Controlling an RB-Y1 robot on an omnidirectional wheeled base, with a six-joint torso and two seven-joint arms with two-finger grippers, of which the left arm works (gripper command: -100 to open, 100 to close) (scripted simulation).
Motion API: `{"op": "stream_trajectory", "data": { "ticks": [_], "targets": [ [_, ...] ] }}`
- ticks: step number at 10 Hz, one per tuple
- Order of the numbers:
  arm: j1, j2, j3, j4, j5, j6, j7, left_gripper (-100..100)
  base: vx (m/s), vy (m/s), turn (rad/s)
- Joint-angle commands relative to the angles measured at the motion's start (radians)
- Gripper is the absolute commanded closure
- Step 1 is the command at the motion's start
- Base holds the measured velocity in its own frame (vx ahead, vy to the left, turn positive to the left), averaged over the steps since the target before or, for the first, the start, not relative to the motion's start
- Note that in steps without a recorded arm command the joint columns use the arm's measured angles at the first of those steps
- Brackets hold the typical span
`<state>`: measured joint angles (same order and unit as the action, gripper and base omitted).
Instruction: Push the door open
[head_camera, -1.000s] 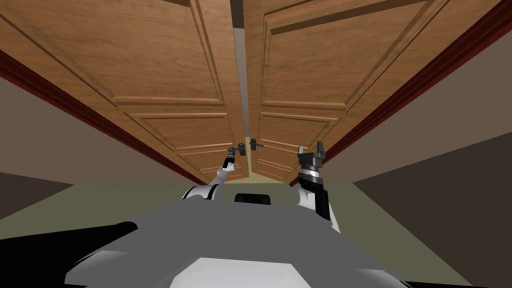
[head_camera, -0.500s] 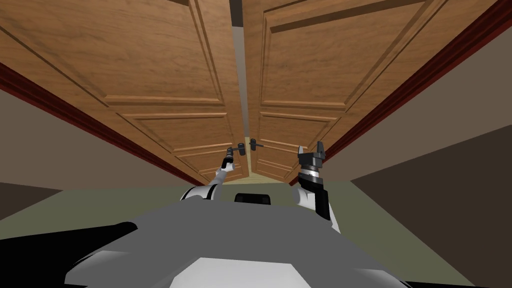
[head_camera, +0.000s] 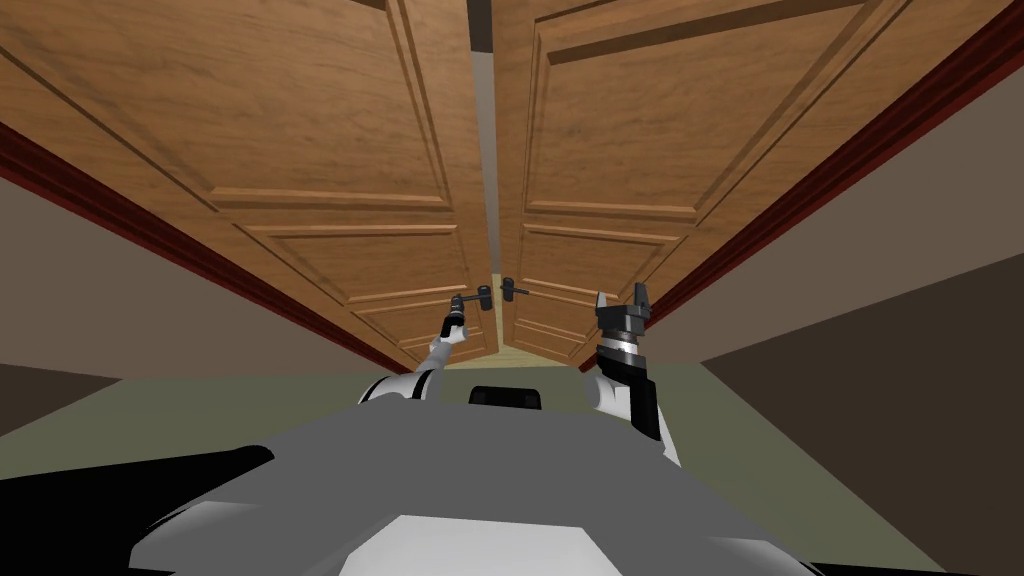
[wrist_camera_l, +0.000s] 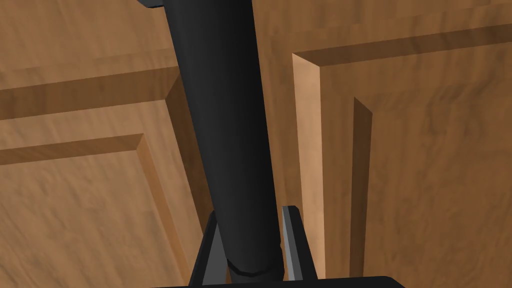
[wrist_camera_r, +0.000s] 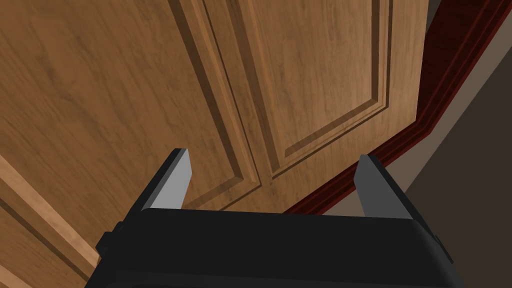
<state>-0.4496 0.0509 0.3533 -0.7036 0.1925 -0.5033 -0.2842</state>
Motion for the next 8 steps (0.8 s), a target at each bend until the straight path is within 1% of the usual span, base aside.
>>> {"op": "stream_trajectory", "data": {
  "ticks": [1,2,3,4,5,6,8],
  "targets": [
    [-0.023,0.036,0.024,0.034,0.008,-0.031,-0.004,100,0.028,0.052,-0.072],
    [-0.023,0.036,0.024,0.034,0.008,-0.031,-0.004,100,0.021,0.030,0.015],
    [-0.025,0.043,0.053,0.036,0.017,-0.042,-0.022,100,0.027,0.052,-0.097],
    [-0.025,0.043,0.053,0.036,0.017,-0.042,-0.022,100,0.029,0.068,-0.021],
    [-0.025,0.043,0.053,0.036,0.017,-0.042,-0.022,100,0.029,0.062,0.112],
    [-0.002,0.023,0.051,-0.017,0.017,0.001,-0.033,-100,-0.077,-0.082,0.029],
    [-0.005,0.020,0.051,-0.015,0.019,0.008,-0.034,-100,-0.100,-0.191,0.002]
  ]
}}
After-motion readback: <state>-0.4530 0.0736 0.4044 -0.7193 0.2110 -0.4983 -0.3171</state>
